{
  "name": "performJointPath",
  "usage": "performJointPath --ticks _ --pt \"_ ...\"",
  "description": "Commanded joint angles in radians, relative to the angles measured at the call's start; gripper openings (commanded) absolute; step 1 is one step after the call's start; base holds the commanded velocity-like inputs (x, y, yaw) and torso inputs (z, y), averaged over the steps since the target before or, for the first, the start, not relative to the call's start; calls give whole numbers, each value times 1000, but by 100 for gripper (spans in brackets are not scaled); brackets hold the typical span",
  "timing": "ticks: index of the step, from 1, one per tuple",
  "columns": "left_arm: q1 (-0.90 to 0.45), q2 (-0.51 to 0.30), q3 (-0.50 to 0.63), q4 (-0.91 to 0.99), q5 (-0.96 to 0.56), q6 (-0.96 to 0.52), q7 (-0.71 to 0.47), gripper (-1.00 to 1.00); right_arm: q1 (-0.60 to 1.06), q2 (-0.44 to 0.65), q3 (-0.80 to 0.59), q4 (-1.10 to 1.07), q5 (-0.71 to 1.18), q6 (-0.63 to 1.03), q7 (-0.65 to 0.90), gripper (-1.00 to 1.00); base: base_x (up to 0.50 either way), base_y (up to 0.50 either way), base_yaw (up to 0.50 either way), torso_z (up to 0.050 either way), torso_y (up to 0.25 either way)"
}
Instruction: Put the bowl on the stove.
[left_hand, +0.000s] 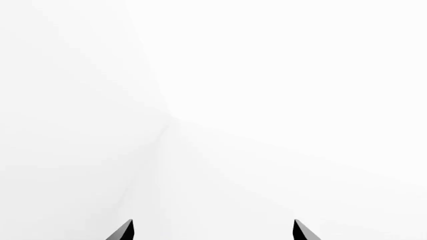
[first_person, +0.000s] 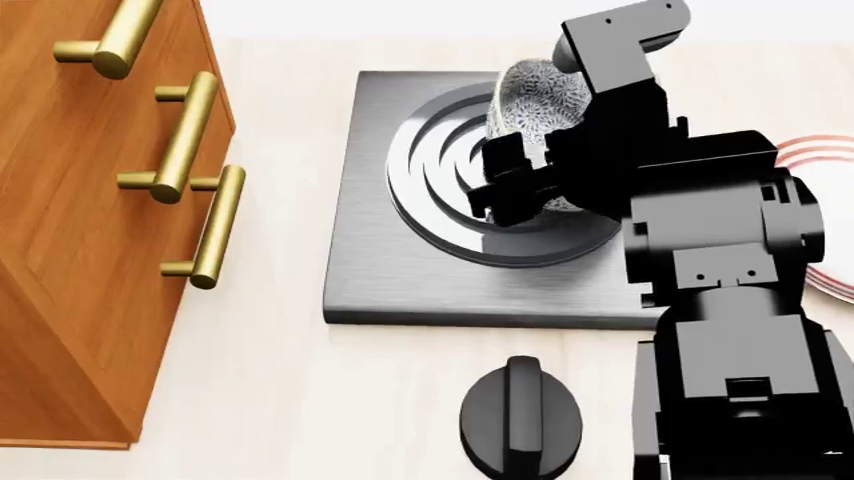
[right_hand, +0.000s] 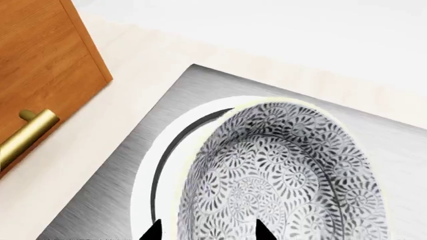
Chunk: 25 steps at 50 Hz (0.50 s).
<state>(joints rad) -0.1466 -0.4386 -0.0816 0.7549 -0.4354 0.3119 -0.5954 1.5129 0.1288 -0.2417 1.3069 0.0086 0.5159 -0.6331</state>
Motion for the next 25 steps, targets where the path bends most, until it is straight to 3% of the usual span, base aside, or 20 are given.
performJointPath --ticks 1,14,15,16,25 --pt "0 -2 2 1 -1 0 -2 100 -1 1 -5 2 -9 -3 2 100 0 0 0 0 0" --pt "1 -5 6 2 0 -1 -4 100 -1 1 -5 2 -9 -3 2 100 0 0 0 0 0" --pt "1 -5 7 1 -1 0 -4 100 18 -36 105 2 7 -89 -148 100 0 0 0 0 0" --pt "2 -5 7 1 1 0 -3 100 19 -38 112 2 9 -92 -298 100 0 0 0 0 0" --pt "2 -6 11 2 -1 2 -4 100 25 -41 171 2 7 -114 -427 100 0 0 0 0 0"
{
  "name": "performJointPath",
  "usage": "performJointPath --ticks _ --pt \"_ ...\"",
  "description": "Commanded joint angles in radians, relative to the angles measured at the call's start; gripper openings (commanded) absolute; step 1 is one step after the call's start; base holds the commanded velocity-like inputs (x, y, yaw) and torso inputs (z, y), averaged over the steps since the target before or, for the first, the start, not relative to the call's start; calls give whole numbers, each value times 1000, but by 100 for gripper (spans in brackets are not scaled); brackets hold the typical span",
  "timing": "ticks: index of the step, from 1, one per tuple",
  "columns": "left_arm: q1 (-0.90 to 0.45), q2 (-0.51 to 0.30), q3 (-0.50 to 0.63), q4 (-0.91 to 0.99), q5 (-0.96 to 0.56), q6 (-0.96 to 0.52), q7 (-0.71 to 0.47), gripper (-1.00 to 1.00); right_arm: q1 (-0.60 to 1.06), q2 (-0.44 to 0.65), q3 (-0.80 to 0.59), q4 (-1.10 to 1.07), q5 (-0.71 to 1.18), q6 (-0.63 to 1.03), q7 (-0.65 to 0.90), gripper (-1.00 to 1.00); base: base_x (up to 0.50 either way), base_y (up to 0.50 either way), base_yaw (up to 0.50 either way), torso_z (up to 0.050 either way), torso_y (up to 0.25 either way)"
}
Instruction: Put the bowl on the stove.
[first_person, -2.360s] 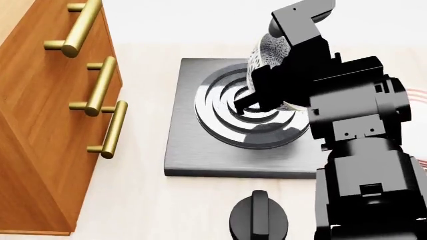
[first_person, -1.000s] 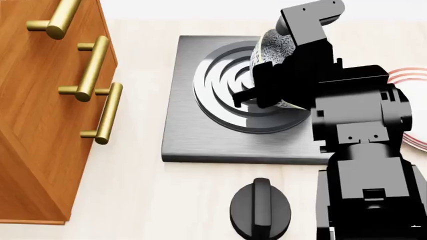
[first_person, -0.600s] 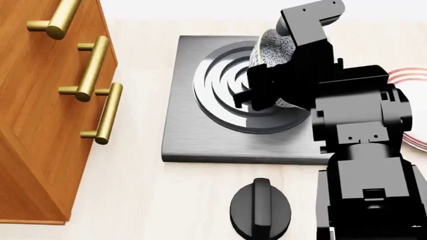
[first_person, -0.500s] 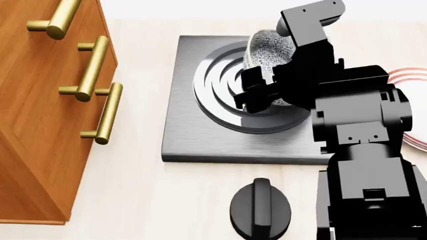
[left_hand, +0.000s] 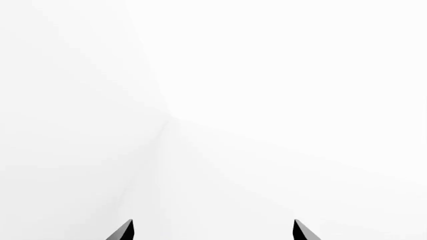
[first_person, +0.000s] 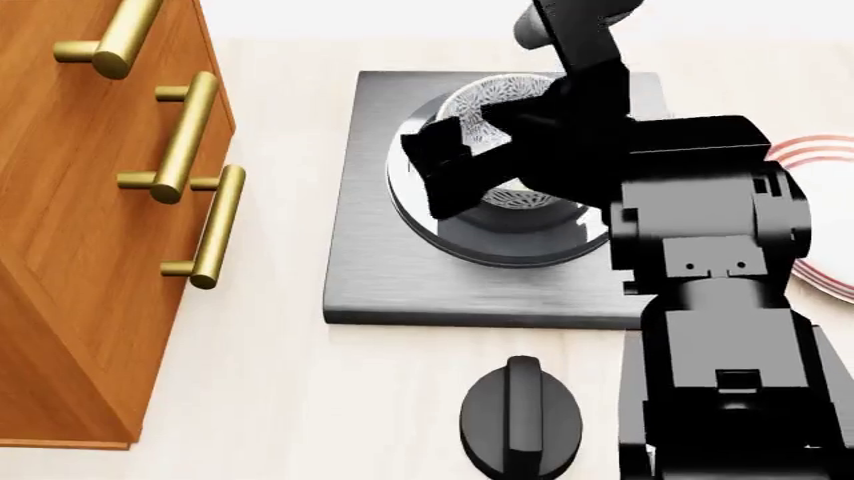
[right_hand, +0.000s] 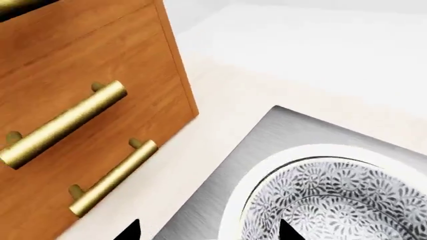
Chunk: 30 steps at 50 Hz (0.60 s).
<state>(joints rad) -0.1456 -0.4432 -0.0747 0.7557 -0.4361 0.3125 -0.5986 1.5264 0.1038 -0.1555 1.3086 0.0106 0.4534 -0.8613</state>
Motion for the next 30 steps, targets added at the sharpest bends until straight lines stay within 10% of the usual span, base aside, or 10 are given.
performJointPath --ticks 1,30 --pt "1 -1 5 1 0 1 -1 100 11 -16 86 0 1 -54 -199 100 0 0 0 0 0" --pt "0 -9 5 1 -13 2 -7 100 -131 29 547 -1 186 -437 -223 100 0 0 0 0 0"
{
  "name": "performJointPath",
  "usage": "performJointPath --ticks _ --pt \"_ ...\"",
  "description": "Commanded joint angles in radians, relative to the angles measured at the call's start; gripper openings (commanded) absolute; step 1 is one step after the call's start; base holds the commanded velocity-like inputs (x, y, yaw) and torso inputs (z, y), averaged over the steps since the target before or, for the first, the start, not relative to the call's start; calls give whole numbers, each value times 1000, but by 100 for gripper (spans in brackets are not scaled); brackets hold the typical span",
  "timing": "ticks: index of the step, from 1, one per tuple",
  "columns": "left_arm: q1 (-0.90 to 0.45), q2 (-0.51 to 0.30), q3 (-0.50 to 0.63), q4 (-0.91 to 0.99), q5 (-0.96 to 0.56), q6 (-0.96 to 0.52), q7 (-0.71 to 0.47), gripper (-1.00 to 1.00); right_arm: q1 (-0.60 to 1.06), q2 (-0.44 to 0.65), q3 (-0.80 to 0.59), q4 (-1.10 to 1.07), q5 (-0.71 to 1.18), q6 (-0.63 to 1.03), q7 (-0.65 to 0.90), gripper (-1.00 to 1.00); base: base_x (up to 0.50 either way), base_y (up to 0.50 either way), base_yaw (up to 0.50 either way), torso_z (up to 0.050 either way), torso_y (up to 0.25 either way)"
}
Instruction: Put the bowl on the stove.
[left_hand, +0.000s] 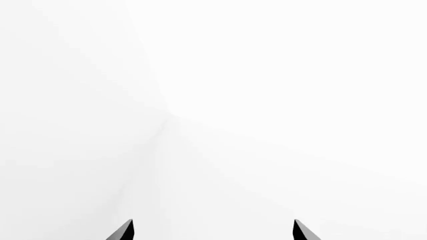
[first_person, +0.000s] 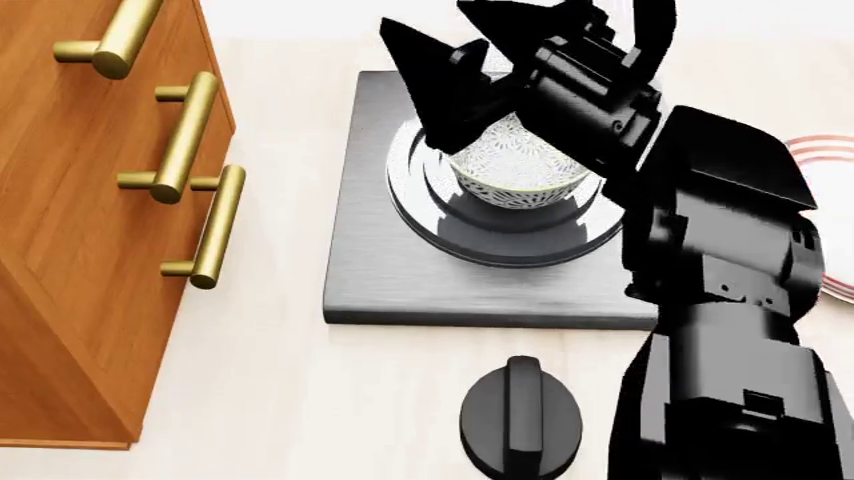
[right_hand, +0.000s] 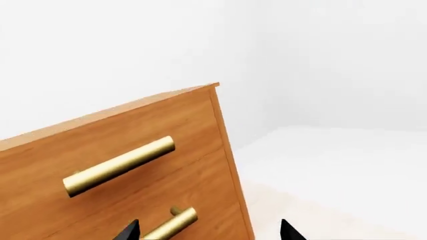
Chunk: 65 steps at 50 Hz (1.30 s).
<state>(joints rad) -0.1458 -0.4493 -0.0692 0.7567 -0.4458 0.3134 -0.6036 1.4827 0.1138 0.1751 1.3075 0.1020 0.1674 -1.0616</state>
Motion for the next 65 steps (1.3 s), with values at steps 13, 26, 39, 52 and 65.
performJointPath --ticks 13,26,39,52,65 --pt "4 -1 4 -5 3 8 0 100 -347 -51 418 -453 319 -49 1 100 0 0 0 0 0" --pt "4 -4 7 -4 7 6 -3 100 -535 -102 439 -799 446 25 99 100 0 0 0 0 0" --pt "4 -3 7 -10 17 5 -7 100 -676 -101 401 -979 485 39 232 100 0 0 0 0 0" --pt "5 -3 8 -24 17 9 -7 100 -793 -106 412 -1090 640 -84 316 100 0 0 0 0 0" --pt "8 -2 12 -27 19 14 -6 100 -819 -98 375 -1084 708 -287 378 100 0 0 0 0 0"
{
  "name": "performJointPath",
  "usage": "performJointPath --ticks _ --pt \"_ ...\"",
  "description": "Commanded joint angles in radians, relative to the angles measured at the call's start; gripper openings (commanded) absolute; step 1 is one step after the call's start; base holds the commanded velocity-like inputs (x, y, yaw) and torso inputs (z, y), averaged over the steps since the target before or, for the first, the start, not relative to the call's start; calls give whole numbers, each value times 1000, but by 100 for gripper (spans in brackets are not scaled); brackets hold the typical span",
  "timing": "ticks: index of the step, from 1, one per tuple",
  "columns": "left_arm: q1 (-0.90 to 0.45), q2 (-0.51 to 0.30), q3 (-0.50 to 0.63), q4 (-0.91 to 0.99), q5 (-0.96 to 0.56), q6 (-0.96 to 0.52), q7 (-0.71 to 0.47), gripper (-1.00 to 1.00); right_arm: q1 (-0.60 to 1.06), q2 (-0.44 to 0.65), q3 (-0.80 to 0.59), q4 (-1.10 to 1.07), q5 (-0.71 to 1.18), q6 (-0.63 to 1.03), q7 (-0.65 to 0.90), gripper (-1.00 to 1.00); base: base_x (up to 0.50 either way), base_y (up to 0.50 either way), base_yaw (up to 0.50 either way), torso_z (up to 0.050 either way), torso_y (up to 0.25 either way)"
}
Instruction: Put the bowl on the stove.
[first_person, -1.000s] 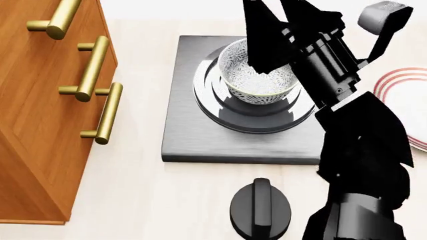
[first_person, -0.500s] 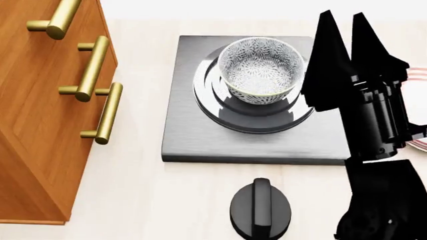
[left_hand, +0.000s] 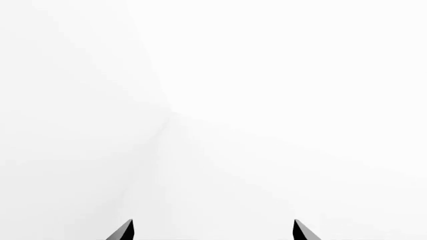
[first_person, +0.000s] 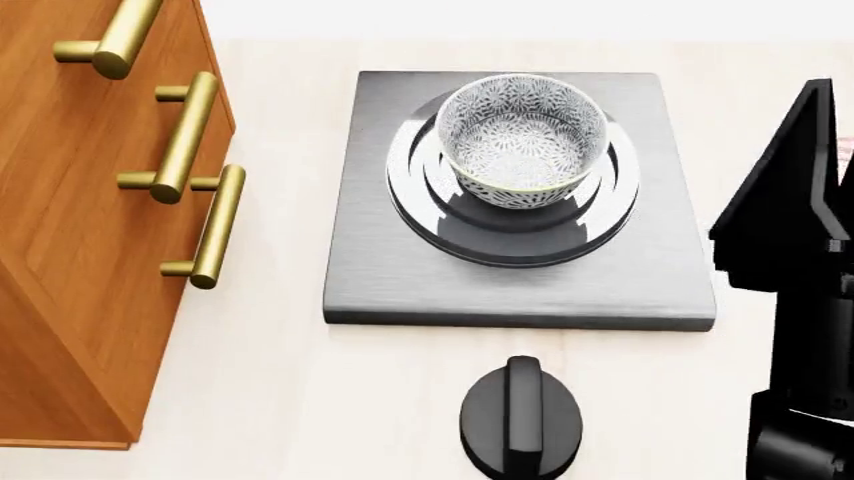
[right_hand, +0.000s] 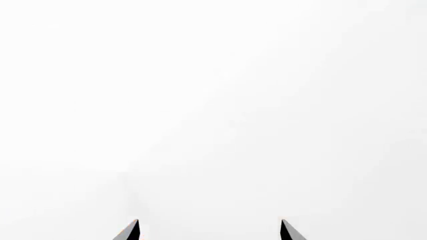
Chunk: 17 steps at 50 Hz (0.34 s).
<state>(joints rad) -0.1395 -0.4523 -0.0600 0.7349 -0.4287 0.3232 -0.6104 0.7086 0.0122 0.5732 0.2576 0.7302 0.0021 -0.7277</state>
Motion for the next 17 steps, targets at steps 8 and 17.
performJointPath --ticks 8,17 --pt "3 0 2 -5 1 6 -1 100 -76 16 -62 -85 167 -128 -1 100 0 0 0 0 0" --pt "4 0 2 -4 2 7 -3 100 -94 31 -96 -127 222 -120 -30 100 0 0 0 0 0"
